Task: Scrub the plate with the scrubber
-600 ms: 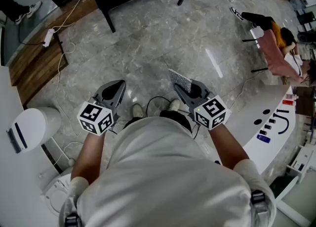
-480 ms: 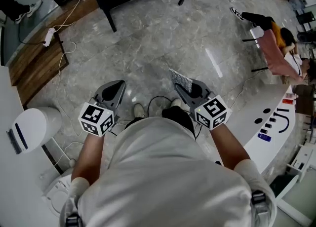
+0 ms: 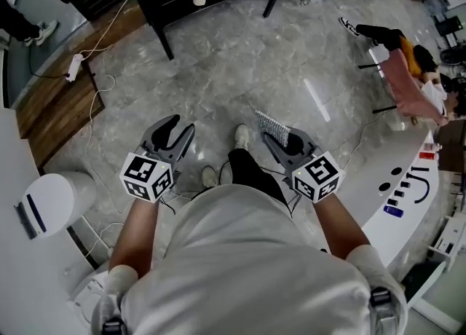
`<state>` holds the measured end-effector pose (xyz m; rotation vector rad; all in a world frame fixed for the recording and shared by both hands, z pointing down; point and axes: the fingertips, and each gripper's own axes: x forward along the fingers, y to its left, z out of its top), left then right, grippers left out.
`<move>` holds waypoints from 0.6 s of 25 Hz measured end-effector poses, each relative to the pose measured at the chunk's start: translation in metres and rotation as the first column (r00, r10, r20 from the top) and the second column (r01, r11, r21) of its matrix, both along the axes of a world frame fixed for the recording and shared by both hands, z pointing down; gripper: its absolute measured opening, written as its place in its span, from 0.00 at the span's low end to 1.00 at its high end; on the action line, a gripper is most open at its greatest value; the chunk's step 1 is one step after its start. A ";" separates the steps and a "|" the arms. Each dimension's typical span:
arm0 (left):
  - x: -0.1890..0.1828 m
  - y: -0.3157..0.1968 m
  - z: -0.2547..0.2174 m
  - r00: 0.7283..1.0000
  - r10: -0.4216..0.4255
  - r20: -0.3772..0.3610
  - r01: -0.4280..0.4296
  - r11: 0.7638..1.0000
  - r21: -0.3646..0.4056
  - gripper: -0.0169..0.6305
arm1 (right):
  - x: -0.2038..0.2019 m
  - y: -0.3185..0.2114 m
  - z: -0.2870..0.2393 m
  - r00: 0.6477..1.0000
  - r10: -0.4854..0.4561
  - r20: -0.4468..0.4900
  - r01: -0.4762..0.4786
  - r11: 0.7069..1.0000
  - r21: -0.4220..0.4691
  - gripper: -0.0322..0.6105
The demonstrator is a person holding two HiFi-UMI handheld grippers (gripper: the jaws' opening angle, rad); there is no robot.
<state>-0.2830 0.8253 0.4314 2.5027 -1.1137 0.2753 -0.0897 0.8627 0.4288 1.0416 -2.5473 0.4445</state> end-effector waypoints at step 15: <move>0.080 -0.214 -0.049 0.996 -0.061 0.062 0.057 0.996 0.064 0.36 | 0.063 -0.195 -0.020 0.992 -0.111 0.067 0.108 0.993 0.048 0.17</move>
